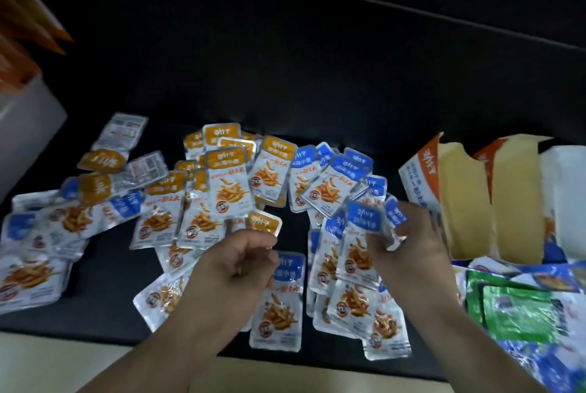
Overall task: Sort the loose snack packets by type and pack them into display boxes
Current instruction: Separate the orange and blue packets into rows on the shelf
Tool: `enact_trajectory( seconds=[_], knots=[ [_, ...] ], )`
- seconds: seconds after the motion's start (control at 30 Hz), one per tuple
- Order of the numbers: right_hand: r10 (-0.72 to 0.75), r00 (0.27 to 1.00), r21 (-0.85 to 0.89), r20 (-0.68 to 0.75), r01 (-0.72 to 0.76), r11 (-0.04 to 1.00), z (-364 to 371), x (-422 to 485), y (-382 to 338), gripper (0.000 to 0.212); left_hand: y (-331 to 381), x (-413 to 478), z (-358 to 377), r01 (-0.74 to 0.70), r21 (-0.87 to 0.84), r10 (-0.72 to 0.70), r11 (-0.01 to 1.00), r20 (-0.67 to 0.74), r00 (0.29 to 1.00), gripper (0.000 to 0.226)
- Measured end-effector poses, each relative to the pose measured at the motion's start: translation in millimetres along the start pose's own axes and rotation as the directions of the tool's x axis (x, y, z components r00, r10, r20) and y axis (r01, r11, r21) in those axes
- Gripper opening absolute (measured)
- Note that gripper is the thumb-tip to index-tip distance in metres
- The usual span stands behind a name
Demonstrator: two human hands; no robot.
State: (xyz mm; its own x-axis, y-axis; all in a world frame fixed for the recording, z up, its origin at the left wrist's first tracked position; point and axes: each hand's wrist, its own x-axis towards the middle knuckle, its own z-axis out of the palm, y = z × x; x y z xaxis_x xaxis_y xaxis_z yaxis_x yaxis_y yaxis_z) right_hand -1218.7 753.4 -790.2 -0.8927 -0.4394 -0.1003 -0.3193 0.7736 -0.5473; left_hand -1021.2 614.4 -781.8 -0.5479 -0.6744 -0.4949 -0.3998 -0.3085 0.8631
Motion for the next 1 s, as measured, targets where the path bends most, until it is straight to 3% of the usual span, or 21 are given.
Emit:
enact_trajectory(
  seconds=[0.1,0.17,0.33,0.43,0.5,0.57,0.63,0.67,0.8,0.93,1.0],
  knots=[
    [-0.197,0.977,-0.196,-0.083,0.178,0.964,9,-5,4,0.051,-2,-3,-8,0.014,-0.005,-0.014,1.000,0.005,1.000,0.018],
    [-0.355,0.928,-0.229,-0.111,0.324,0.918,15,-8,-5,0.046,-5,-5,-19,0.027,-0.027,-0.028,0.999,-0.026,0.999,0.018],
    [-0.580,0.809,0.069,0.094,0.576,0.814,40,-31,-70,0.030,-12,-15,-72,0.024,-0.031,-0.028,0.999,-0.140,0.990,0.011],
    [-0.579,0.740,0.196,0.342,0.546,0.814,60,-48,-117,0.033,-25,-19,-118,0.026,0.136,0.004,0.990,-0.212,0.977,0.010],
    [-0.579,0.677,0.229,0.455,0.539,0.811,76,-56,-141,0.024,-38,-21,-156,0.015,0.319,0.101,0.948,-0.342,0.934,0.016],
    [-0.612,0.633,0.245,0.473,0.573,0.782,91,-64,-164,0.025,-49,-19,-194,0.019,0.563,0.292,0.826,-0.456,0.841,0.023],
    [-0.623,0.591,0.186,0.513,0.632,0.753,104,-69,-189,0.030,-56,-13,-220,0.089,0.687,0.375,0.721,-0.495,0.784,0.026],
    [-0.618,0.568,0.155,0.544,0.656,0.739,111,-70,-200,0.033,-60,-8,-229,0.125,0.692,0.363,0.711,-0.513,0.778,0.031],
    [-0.595,0.439,0.050,0.673,0.776,0.628,151,-68,-235,0.056,-60,7,-237,0.192,0.478,0.167,0.857,-0.610,0.775,0.035],
    [-0.551,0.342,-0.001,0.761,0.850,0.527,184,-72,-251,0.069,-54,20,-238,0.181,0.251,0.003,0.951,-0.591,0.807,0.031],
    [-0.547,0.332,0.013,0.768,0.846,0.532,190,-74,-250,0.069,-52,25,-240,0.181,0.189,-0.044,0.965,-0.564,0.825,0.025]
  ],
)
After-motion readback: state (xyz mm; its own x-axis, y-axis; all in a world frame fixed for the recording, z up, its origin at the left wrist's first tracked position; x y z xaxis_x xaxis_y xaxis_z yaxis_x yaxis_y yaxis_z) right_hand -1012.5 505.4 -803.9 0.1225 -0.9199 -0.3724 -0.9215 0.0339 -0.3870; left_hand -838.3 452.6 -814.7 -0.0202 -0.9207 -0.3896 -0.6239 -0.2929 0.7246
